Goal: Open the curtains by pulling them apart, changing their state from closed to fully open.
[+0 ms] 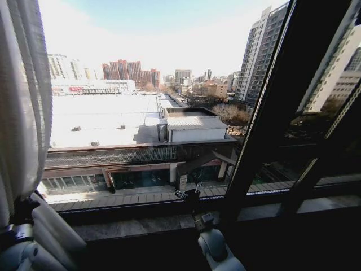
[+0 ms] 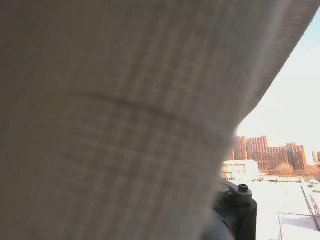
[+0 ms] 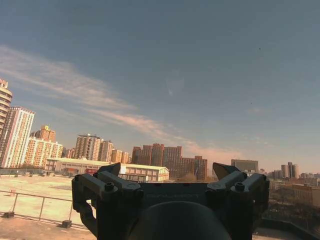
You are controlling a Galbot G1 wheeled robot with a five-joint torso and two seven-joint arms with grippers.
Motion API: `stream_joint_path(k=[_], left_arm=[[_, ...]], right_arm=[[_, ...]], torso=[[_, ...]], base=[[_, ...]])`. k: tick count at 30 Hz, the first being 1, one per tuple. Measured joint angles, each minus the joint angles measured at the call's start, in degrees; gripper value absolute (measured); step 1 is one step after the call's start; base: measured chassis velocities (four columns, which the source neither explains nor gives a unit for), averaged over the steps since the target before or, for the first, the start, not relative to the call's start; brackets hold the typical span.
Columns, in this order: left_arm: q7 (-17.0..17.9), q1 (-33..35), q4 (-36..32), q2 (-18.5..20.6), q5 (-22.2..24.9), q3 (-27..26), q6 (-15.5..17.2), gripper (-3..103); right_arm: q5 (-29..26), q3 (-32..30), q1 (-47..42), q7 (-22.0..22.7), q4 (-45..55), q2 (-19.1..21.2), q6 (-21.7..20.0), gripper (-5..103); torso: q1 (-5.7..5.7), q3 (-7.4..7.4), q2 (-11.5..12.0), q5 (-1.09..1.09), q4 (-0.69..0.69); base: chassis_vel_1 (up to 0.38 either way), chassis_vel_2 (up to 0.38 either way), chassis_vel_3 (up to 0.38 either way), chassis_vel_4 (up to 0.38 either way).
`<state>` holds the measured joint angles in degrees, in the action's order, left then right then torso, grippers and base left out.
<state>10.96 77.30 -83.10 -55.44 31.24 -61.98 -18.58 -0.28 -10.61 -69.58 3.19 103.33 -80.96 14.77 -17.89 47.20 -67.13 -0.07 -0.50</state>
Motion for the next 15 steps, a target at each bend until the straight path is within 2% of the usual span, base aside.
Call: stream_joint_path(k=[5, 7, 15], left_arm=[[2.7, -1.3, 6.0, 2.3, 0.8, -2.2, -0.4, 0], [4.7, -2.4, 8.8, 3.0, 0.8, -2.4, -0.5, 0], [8.0, -4.7, 14.4, 3.2, -1.2, -3.3, -0.7, 0]], right_arm=[[0.0, 0.0, 0.0, 0.0, 0.0, 0.0, 0.0, 100], [0.0, 0.0, 0.0, 0.0, 0.0, 0.0, 0.0, 100], [0.0, 0.0, 0.0, 0.0, 0.0, 0.0, 0.0, 100]], torso=[[0.0, 0.0, 0.0, -0.01, 0.0], [0.0, 0.0, 0.0, 0.0, 0.0], [0.0, 0.0, 0.0, 0.0, -0.02]], base=[[0.0, 0.0, 0.0, 0.0], [0.0, 0.0, 0.0, 0.0], [0.0, 0.0, 0.0, 0.0]])
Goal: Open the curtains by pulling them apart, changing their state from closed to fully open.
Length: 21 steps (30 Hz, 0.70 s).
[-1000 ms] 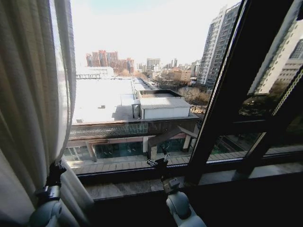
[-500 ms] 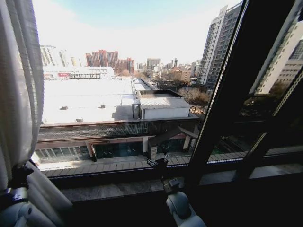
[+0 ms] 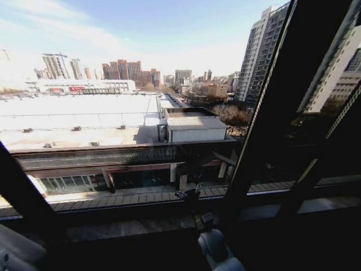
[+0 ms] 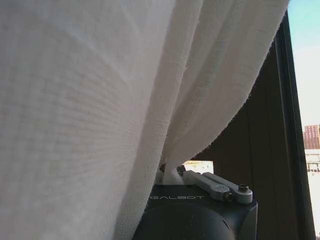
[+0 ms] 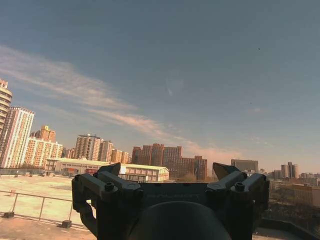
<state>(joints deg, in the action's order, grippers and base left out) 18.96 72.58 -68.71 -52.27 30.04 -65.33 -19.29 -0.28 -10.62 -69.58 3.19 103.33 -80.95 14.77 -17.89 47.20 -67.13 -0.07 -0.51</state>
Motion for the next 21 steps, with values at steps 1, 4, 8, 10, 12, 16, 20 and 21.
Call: stream_joint_path(k=[1, 4, 8, 10, 12, 16, 20, 21], left_arm=[[0.0, 0.0, 0.0, 0.0, 0.0, 0.0, 0.0, 0], [1.2, -0.4, 2.4, 1.0, -1.1, -1.7, -0.1, 0], [2.1, -0.4, 4.2, 1.8, -2.3, -3.3, -0.4, 0], [3.1, -0.3, 4.9, 1.9, -2.9, -4.1, -0.2, 0], [3.8, -0.3, 5.2, 1.9, -3.3, -4.5, 0.3, 0], [6.1, -0.6, 6.7, 1.9, -4.7, -5.3, 1.6, 0], [8.5, -1.5, 9.2, 2.0, -7.5, -5.6, 2.1, 0], [8.5, -1.5, 9.2, 2.0, -7.5, -5.6, 2.1, 0]], right_arm=[[0.0, 0.0, 0.0, 0.0, 0.0, 0.0, 0.0, 100], [0.0, 0.0, 0.0, 0.0, 0.0, 0.0, 0.0, 100], [0.0, 0.0, 0.0, 0.0, 0.0, 0.0, 0.0, 100], [0.0, 0.0, 0.0, 0.0, 0.0, 0.0, 0.0, 100], [0.0, 0.0, 0.0, 0.0, 0.0, 0.0, 0.0, 100], [0.0, 0.0, 0.0, 0.0, 0.0, 0.0, 0.0, 100], [0.0, 0.0, 0.0, 0.0, 0.0, 0.0, 0.0, 100], [0.0, 0.0, 0.0, 0.0, 0.0, 0.0, 0.0, 100]], torso=[[0.0, 0.0, 0.0, 0.0, 0.0], [0.0, 0.0, 0.0, 0.0, 0.02], [0.0, 0.0, 0.0, 0.0, 0.02], [0.0, 0.0, 0.0, -0.01, 0.02], [0.0, 0.0, 0.0, -0.01, 0.02], [0.0, 0.0, 0.0, -0.01, 0.01], [0.0, 0.0, 0.0, -0.01, 0.02], [0.0, 0.0, 0.0, -0.01, 0.02]], base=[[0.0, 0.0, 0.0, 0.0], [0.0, 0.0, 0.0, 0.0], [0.0, 0.0, 0.0, 0.0], [0.0, 0.0, 0.0, 0.0], [0.0, 0.0, 0.0, 0.0], [0.0, 0.0, 0.0, 0.0], [0.0, 0.0, 0.0, 0.0], [0.0, 0.0, 0.0, 0.0]])
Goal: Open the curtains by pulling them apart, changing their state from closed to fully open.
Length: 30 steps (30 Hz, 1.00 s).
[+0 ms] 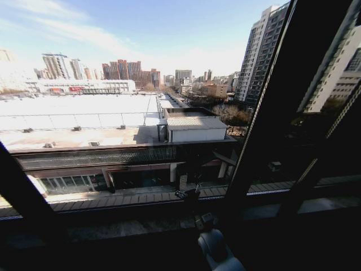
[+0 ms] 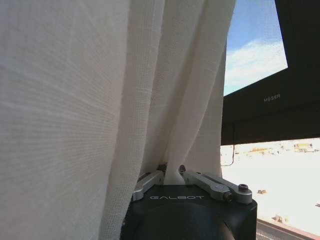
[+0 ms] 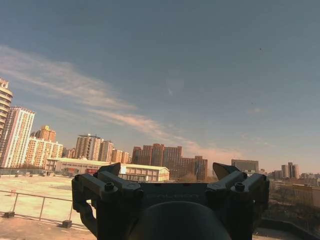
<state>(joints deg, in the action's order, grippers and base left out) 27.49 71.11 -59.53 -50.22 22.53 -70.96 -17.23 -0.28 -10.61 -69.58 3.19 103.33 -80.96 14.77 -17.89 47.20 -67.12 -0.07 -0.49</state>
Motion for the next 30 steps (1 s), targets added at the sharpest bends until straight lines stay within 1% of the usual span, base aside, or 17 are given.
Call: stream_joint_path(k=[5, 7, 8, 9, 12, 13, 15, 17, 19, 21, 22, 23, 24, 26, 27, 28, 30], left_arm=[[-1.4, 0.1, -2.6, -1.0, -0.1, 1.0, -0.1, 0], [-2.4, 0.4, -5.2, -2.1, 0.4, 1.5, 0.7, 0], [-3.1, 0.7, -6.7, -2.5, 0.8, 1.7, 1.4, -3], [-3.1, 0.7, -6.7, -2.5, 0.8, 1.7, 1.4, -3], [-6.2, 2.8, -13.3, -5.4, 0.3, 3.0, 4.0, 12], [-6.2, 2.8, -13.3, -5.4, 0.3, 3.0, 4.0, 12], [-7.1, 4.0, -18.0, -8.4, -2.4, 3.9, 4.7, 23], [-7.1, 4.9, -21.6, -10.7, -4.3, 4.8, 5.0, 33], [-7.0, 5.3, -22.8, -11.6, -5.3, 5.2, 5.0, 33], [-6.3, 6.2, -26.2, -14.1, -8.3, 6.4, 4.5, 44], [-6.2, 6.3, -26.9, -14.7, -8.9, 6.9, 4.3, 44], [-5.9, 6.3, -28.0, -15.5, -9.8, 8.1, 4.2, 50], [-5.9, 6.3, -28.0, -15.5, -9.8, 8.1, 4.2, 50], [-5.8, 5.9, -29.3, -16.3, -10.5, 10.8, 4.2, 61], [-5.8, 5.6, -29.9, -16.6, -10.6, 12.3, 4.1, 61], [-5.9, 5.6, -31.0, -17.1, -10.4, 14.4, 4.0, 67], [-6.2, 6.2, -32.6, -17.9, -9.7, 16.4, 3.5, 77]], right_arm=[[0.0, 0.0, 0.0, 0.0, 0.0, 0.0, 0.0, 100], [0.0, 0.0, 0.0, 0.0, 0.0, 0.0, 0.0, 100], [0.0, 0.0, 0.0, 0.0, 0.0, 0.0, 0.0, 100], [0.0, 0.0, 0.0, 0.0, 0.0, 0.0, 0.0, 100], [0.0, 0.0, 0.0, 0.0, 0.0, 0.0, 0.0, 100], [0.0, 0.0, 0.0, 0.0, 0.0, 0.0, 0.0, 100], [0.0, 0.0, 0.0, 0.0, 0.0, 0.0, 0.0, 100], [0.0, 0.0, 0.0, 0.0, 0.0, 0.0, 0.0, 100], [0.0, 0.0, 0.0, 0.0, 0.0, 0.0, 0.0, 100], [0.0, 0.0, 0.0, 0.0, 0.0, 0.0, 0.0, 100], [0.0, 0.0, 0.0, 0.0, 0.0, 0.0, 0.0, 100], [0.0, 0.0, 0.0, 0.0, 0.0, 0.0, 0.0, 100], [0.0, 0.0, 0.0, 0.0, 0.0, 0.0, 0.0, 100], [0.0, 0.0, 0.0, 0.0, 0.0, 0.0, 0.0, 100], [0.0, 0.0, 0.0, 0.0, 0.0, 0.0, 0.0, 100], [0.0, 0.0, 0.0, 0.0, 0.0, 0.0, 0.0, 100], [0.0, 0.0, 0.0, 0.0, 0.0, 0.0, 0.0, 100]], torso=[[0.0, 0.0, 0.0, 0.0, 0.0], [0.0, 0.0, 0.0, -0.01, -0.03], [0.0, 0.0, 0.0, -0.01, -0.02], [0.0, 0.0, 0.0, -0.01, -0.02], [0.0, 0.0, 0.0, -0.01, 0.0], [0.0, 0.0, 0.0, -0.01, 0.0], [0.0, 0.0, 0.0, -0.02, -0.01], [0.0, 0.0, 0.0, -0.02, -0.01], [0.0, 0.0, 0.0, -0.02, -0.01], [0.0, 0.0, 0.0, -0.03, 0.0], [0.0, 0.0, 0.0, -0.02, 0.02], [0.0, 0.0, 0.0, -0.03, 0.02], [0.0, 0.0, 0.0, -0.03, 0.02], [0.0, 0.0, 0.0, -0.02, 0.01], [0.0, 0.0, 0.0, -0.02, -0.03], [0.0, 0.0, 0.0, -0.02, -0.05], [-0.01, 0.01, 0.0, -0.02, -0.02]], base=[[0.0, 0.0, 0.0, 0.0], [0.0, 0.0, 0.0, 0.0], [0.0, 0.0, 0.0, 0.0], [0.0, 0.0, 0.0, 0.0], [0.0, 0.0, 0.0, 0.0], [0.0, 0.0, 0.0, 0.0], [0.0, 0.0, 0.0, 0.0], [0.0, 0.0, 0.0, 0.0], [0.0, 0.0, 0.0, 0.0], [0.0, 0.0, 0.0, 0.0], [0.0, 0.0, 0.0, 0.0], [0.0, 0.0, 0.0, 0.0], [0.0, 0.0, 0.0, 0.0], [0.0, 0.0, 0.0, 0.0], [0.0, 0.0, 0.0, 0.0], [0.0, 0.0, 0.0, 0.0], [0.0, 0.0, 0.0, 0.0]])
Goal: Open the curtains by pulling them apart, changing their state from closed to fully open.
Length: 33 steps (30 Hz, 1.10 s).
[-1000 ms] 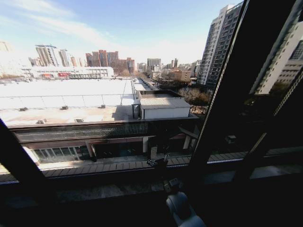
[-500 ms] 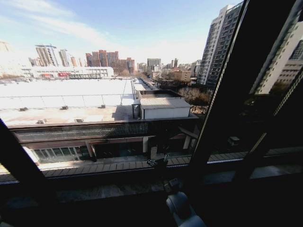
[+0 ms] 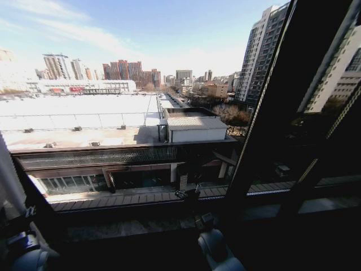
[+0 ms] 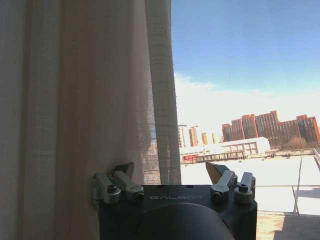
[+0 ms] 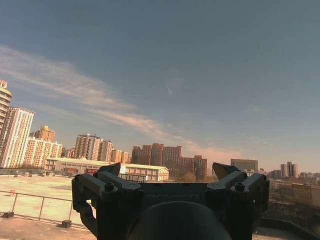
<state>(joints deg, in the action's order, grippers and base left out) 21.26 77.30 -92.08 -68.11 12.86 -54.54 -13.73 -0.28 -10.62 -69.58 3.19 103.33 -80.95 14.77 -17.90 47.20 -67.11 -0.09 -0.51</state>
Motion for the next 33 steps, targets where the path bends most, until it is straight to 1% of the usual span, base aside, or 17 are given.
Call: stream_joint_path(k=[1, 4, 5, 6, 7, 11, 13, 18, 19, 20, 21, 22, 24, 25, 26, 28, 33], left_arm=[[0.0, 0.0, 0.0, 0.0, 0.0, 0.0, 0.0, 77], [-0.3, 1.5, -3.6, -1.6, 0.3, 2.5, -0.2, 93], [-0.4, 2.0, -4.8, -2.1, 0.2, 3.2, -0.2, 93], [-0.4, 2.4, -5.8, -2.4, 0.0, 4.0, -0.2, 97], [-0.4, 2.4, -5.8, -2.4, 0.0, 4.0, -0.2, 97], [-0.1, 4.6, -10.0, -3.6, -2.4, 6.9, -0.1, 100], [0.4, 7.1, -13.6, -5.1, -4.7, 8.4, -0.3, 100], [0.3, 8.6, -15.6, -5.8, -6.2, 9.3, -1.4, 100], [-0.9, 8.4, -15.1, -5.6, -5.7, 9.3, -2.5, 100], [-0.9, 8.4, -15.1, -5.6, -5.7, 9.3, -2.5, 100], [-2.2, 8.1, -14.4, -5.4, -4.8, 9.1, -3.7, 100], [-6.8, 7.2, -12.6, -4.7, -1.6, 8.3, -6.3, 100], [-13.2, 6.2, -10.6, -4.3, 3.8, 6.8, -7.7, 100], [-13.2, 6.2, -10.6, -4.3, 3.8, 6.8, -7.7, 100], [-15.1, 5.8, -9.7, -4.2, 6.1, 6.1, -7.8, 100], [-16.9, 5.2, -8.0, -4.0, 9.2, 4.9, -7.6, 100], [-19.8, 5.8, -6.4, -4.6, 11.1, 2.9, -6.8, 100]], right_arm=[[0.0, 0.0, 0.0, 0.0, 0.0, 0.0, 0.0, 100], [0.0, 0.0, 0.0, 0.0, 0.0, 0.0, 0.0, 100], [0.0, 0.0, 0.0, 0.0, 0.0, 0.0, 0.0, 100], [0.0, 0.0, 0.0, 0.0, 0.0, 0.0, 0.0, 100], [0.0, 0.0, 0.0, 0.0, 0.0, 0.0, 0.0, 100], [0.0, 0.0, 0.0, 0.0, 0.0, 0.0, 0.0, 100], [0.0, 0.0, 0.0, 0.0, 0.0, 0.0, 0.0, 100], [0.0, 0.0, 0.0, 0.0, 0.0, 0.0, 0.0, 100], [0.0, 0.0, 0.0, 0.0, 0.0, 0.0, 0.0, 100], [0.0, 0.0, 0.0, 0.0, 0.0, 0.0, 0.0, 100], [0.0, 0.0, 0.0, 0.0, 0.0, 0.0, 0.0, 100], [0.0, 0.0, 0.0, 0.0, 0.0, 0.0, 0.0, 100], [0.0, 0.0, 0.0, 0.0, 0.0, 0.0, 0.0, 100], [0.0, 0.0, 0.0, 0.0, 0.0, 0.0, 0.0, 100], [0.0, 0.0, 0.0, 0.0, 0.0, 0.0, 0.0, 100], [0.0, 0.0, 0.0, 0.0, 0.0, 0.0, 0.0, 100], [0.0, 0.0, 0.0, 0.0, 0.0, 0.0, 0.0, 100]], torso=[[0.0, 0.0, 0.0, 0.0, 0.0], [0.01, 0.0, 0.0, 0.0, 0.02], [0.01, -0.01, 0.0, 0.0, 0.02], [0.01, -0.01, 0.0, -0.01, 0.02], [0.01, -0.01, 0.0, -0.01, 0.02], [0.01, 0.0, 0.0, 0.01, -0.01], [0.0, 0.0, 0.0, 0.0, 0.01], [0.01, -0.01, 0.0, 0.0, 0.02], [0.02, -0.01, 0.0, 0.0, 0.02], [0.02, -0.01, 0.0, 0.0, 0.02], [0.02, -0.01, 0.0, 0.01, 0.01], [0.01, -0.01, 0.0, 0.01, 0.0], [0.01, 0.0, 0.0, 0.02, 0.0], [0.01, 0.0, 0.0, 0.02, 0.0], [0.01, 0.0, 0.0, 0.01, 0.0], [0.01, 0.0, 0.0, 0.02, 0.0], [0.01, -0.01, 0.0, 0.02, 0.02]], base=[[0.0, 0.0, 0.0, 0.0], [0.0, 0.0, 0.0, 0.0], [0.0, 0.0, 0.0, 0.0], [0.0, 0.0, 0.0, 0.0], [0.0, 0.0, 0.0, 0.0], [0.0, 0.0, 0.0, 0.0], [0.0, 0.0, 0.0, 0.0], [0.0, 0.0, 0.0, 0.0], [0.0, 0.0, 0.0, 0.0], [0.0, 0.0, 0.0, 0.0], [0.0, 0.0, 0.0, 0.0], [0.0, 0.0, 0.0, 0.0], [0.0, 0.0, 0.0, 0.0], [0.0, 0.0, 0.0, 0.0], [0.0, 0.0, 0.0, 0.0], [0.0, 0.0, 0.0, 0.0], [0.0, 0.0, 0.0, 0.0]])
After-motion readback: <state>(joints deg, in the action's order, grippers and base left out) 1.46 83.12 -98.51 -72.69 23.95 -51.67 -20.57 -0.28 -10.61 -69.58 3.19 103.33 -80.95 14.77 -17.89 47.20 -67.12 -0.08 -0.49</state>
